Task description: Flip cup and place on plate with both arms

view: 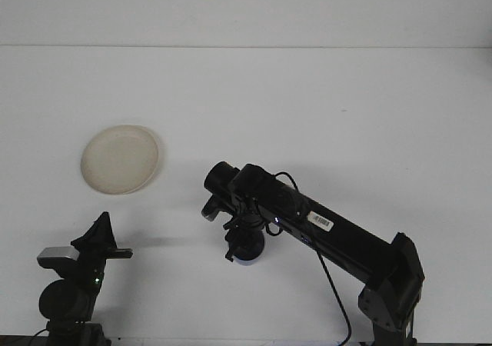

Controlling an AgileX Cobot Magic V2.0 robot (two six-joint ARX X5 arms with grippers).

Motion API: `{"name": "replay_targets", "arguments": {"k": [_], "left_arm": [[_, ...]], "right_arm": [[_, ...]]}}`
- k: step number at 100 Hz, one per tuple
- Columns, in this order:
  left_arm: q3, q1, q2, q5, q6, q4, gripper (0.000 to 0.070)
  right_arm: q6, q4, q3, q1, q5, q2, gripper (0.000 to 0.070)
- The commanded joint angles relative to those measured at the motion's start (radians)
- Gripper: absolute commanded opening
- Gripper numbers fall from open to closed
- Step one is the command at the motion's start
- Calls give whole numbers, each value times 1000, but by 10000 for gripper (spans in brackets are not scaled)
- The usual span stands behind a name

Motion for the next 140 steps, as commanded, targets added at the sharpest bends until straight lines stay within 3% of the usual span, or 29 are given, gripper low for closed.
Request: {"name": "replay_targets", "arguments": {"k": [1,24,41,57,69,85,106,111,121,126,130,140], "left_arm": [[-17,0,-1,-6,-14,11,14],[-5,0,-1,15,-196,10,11],[19,0,0,167,-289,9,12],[78,0,14,297,-312,-16,13],[167,0,77,356,-309,-54,14],[332,0,254,410,-205,-156,14],[615,-17,585,433,48,-389,33],[686,-31,662,433,102,-448,115],[811,-69,797,433,171,-549,390],[866,-93,855,433,201,-594,482],[907,-115,899,433,225,-625,515],[996,-177,996,433,266,-704,517]], "right_arm": [[-12,-17,54,8,-6,-38,295],[2,39,163,-32,-5,-232,295],[27,151,165,-117,0,-411,295],[37,220,127,-221,24,-557,295],[37,322,-33,-296,76,-701,295],[37,579,-383,-408,87,-949,295],[44,889,-826,-529,84,-1237,295],[47,916,-904,-546,84,-1286,295],[55,957,-1028,-566,84,-1371,295],[61,978,-1078,-572,84,-1406,295],[62,995,-1114,-576,82,-1429,294],[59,1000,-1170,-579,83,-1468,295]]}}
